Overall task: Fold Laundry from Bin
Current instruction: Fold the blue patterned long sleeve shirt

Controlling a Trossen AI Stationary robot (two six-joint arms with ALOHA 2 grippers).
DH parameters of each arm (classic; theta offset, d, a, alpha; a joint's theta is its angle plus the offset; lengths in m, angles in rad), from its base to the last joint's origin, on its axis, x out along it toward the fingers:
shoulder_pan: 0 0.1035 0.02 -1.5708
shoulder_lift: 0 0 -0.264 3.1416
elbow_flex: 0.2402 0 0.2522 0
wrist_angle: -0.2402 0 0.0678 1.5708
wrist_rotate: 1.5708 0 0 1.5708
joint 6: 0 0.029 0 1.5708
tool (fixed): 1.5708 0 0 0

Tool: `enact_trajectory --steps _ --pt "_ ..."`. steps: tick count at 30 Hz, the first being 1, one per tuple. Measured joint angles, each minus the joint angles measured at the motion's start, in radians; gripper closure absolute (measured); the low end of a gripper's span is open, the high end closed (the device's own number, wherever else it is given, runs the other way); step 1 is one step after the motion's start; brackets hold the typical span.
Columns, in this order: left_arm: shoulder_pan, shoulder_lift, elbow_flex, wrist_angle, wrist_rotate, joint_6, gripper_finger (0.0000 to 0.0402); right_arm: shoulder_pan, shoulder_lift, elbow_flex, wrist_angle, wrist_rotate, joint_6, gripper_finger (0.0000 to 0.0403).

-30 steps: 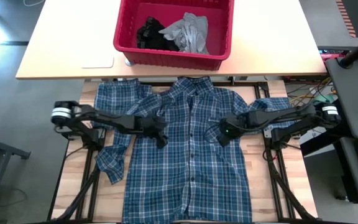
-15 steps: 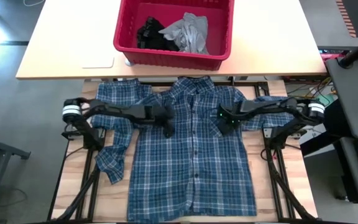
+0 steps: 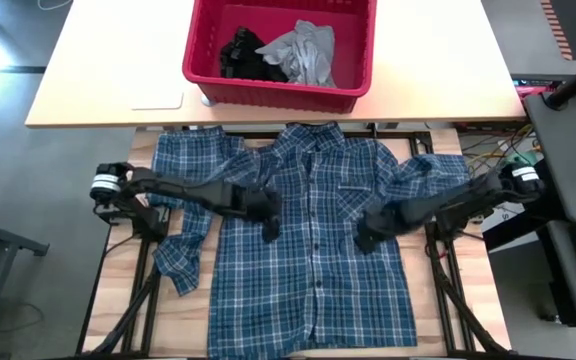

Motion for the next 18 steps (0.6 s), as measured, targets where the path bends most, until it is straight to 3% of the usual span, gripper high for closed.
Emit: enact_trajectory --steps 7,11,16,18 --pt "-0.061 0.001 -0.075 0.002 0.039 -0.153 0.0112 0.149 0.162 0.001 0.133 0.000 0.080 0.0394" --pt "-0.074 0.001 -0.087 0.016 0.048 -0.179 0.0112 0.197 0.252 0.033 0.218 -0.058 0.086 0.0394" --pt "-0.075 -0.001 -0.070 0.038 0.063 -0.180 0.0112 0.194 0.243 0.123 0.159 -0.077 0.025 0.0394" --pt "-0.075 -0.002 -0.048 0.043 0.055 -0.176 0.0112 0.173 0.204 0.166 0.092 -0.039 0.000 0.0394"
